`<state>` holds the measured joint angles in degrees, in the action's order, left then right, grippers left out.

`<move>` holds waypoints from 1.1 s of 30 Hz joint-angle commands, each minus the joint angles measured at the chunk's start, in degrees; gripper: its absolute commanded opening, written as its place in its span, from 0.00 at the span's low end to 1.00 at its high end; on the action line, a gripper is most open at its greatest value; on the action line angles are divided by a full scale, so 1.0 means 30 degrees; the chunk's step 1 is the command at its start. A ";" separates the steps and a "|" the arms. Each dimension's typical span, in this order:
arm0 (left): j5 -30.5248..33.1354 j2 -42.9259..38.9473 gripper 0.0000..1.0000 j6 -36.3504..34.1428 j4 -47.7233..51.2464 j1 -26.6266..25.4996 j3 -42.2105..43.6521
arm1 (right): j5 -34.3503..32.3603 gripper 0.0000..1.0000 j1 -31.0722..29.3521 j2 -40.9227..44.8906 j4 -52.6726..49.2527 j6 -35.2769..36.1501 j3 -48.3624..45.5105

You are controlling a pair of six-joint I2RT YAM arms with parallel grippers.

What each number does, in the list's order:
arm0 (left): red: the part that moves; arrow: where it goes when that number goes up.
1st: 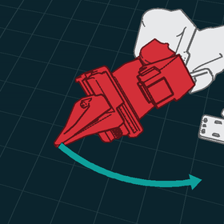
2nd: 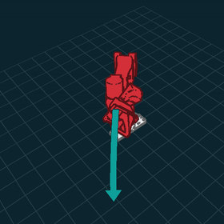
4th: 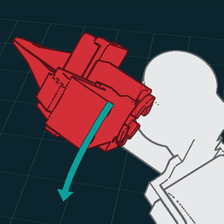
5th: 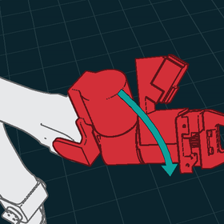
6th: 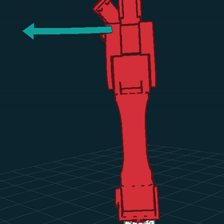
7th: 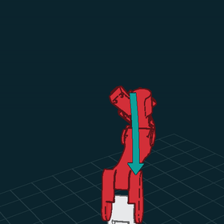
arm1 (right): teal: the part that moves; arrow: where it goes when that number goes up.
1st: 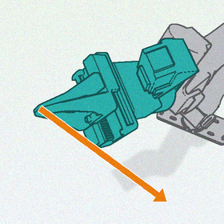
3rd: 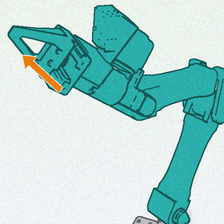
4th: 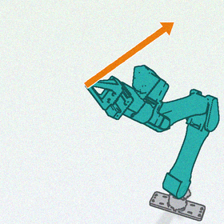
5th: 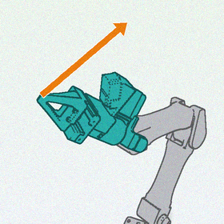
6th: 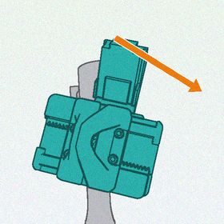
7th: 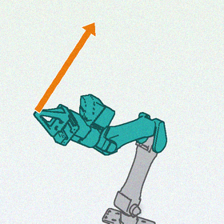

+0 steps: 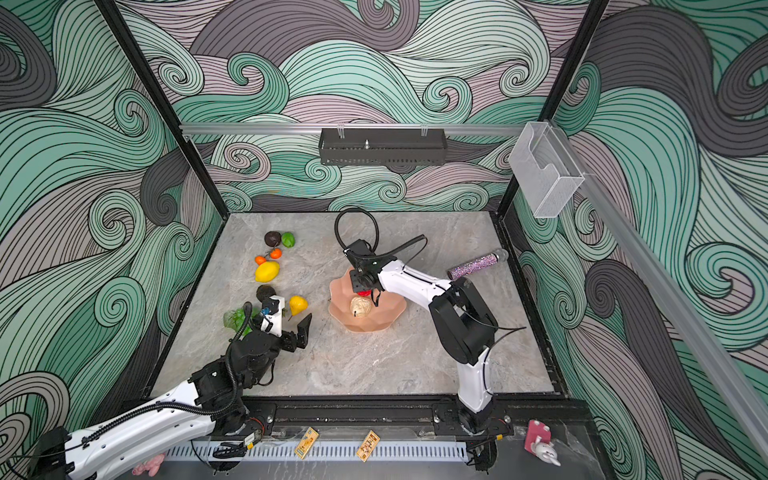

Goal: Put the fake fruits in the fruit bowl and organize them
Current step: 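Lower the red apple into the bowl with the right gripper while the left arm withdraws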

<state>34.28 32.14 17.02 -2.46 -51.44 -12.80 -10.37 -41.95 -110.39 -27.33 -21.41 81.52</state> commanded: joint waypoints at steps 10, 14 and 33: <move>0.0438 0.0002 0.99 0.0089 -0.0134 0.0125 -0.0093 | -0.1043 0.51 -0.0413 -0.0616 -0.0685 0.0311 0.0131; 0.0518 -0.0050 0.99 0.0026 -0.0057 0.0155 -0.0041 | -0.1201 0.52 -0.0466 -0.0645 -0.0793 0.0209 -0.0100; 0.0613 -0.0225 0.99 -0.0062 -0.0004 0.0184 0.0106 | -0.1112 0.67 -0.0510 -0.0419 -0.0793 -0.0231 -0.0625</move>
<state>34.50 32.03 16.99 -2.50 -51.37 -12.47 -13.08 -43.29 -111.26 -28.32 -21.61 80.20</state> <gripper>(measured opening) 0.987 0.664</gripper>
